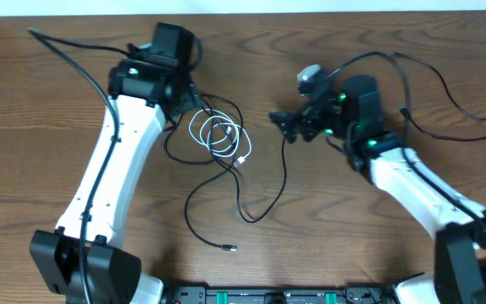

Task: Untangle cables

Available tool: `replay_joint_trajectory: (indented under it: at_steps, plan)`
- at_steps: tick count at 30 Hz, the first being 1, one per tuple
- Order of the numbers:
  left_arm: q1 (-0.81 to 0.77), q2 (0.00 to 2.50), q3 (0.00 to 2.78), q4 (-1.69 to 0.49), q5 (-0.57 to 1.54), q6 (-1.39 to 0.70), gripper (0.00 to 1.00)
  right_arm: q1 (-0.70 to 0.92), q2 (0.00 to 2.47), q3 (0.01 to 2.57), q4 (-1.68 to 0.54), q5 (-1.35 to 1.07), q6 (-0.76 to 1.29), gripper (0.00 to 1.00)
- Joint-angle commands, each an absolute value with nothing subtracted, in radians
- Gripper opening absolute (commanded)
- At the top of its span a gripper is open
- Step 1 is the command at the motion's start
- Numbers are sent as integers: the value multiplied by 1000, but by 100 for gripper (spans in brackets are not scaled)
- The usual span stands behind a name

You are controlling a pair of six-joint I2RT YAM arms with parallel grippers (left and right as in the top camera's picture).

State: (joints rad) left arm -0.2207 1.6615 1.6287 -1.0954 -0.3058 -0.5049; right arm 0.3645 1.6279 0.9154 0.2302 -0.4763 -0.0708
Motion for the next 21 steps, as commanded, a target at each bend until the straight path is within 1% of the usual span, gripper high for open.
replay_joint_trajectory:
  at_steps: [1, 6, 7, 11, 13, 16, 18, 20, 21]
  plan:
    - [-182, 1657, 1627, -1100, -326, -496, 93, 421, 1726, 915, 319, -458, -30, 99]
    - [-175, 1657, 1627, -1108, -326, -491, 94, 480, 1842, 915, 509, -464, 82, 99]
    - [-174, 1657, 1627, -1109, -326, -491, 99, 491, 1862, 915, 541, -471, 91, 99]
    - [-174, 1658, 1627, -1116, -326, -492, 98, 550, 1938, 916, 646, -477, 94, 97]
    - [-174, 1658, 1627, -1115, -326, -492, 98, 580, 1966, 916, 667, -477, 94, 95]
    - [-174, 1658, 1627, -1115, -326, -492, 98, 614, 1999, 916, 667, -435, 113, 91]
    - [-174, 1658, 1627, -1115, -326, -492, 98, 621, 2012, 916, 663, -419, 119, 90]
    - [-174, 1658, 1627, -1115, -326, -492, 98, 624, 2018, 916, 655, -418, 120, 82]
    - [-174, 1658, 1627, -1115, -326, -492, 98, 624, 2021, 916, 653, -418, 120, 74]
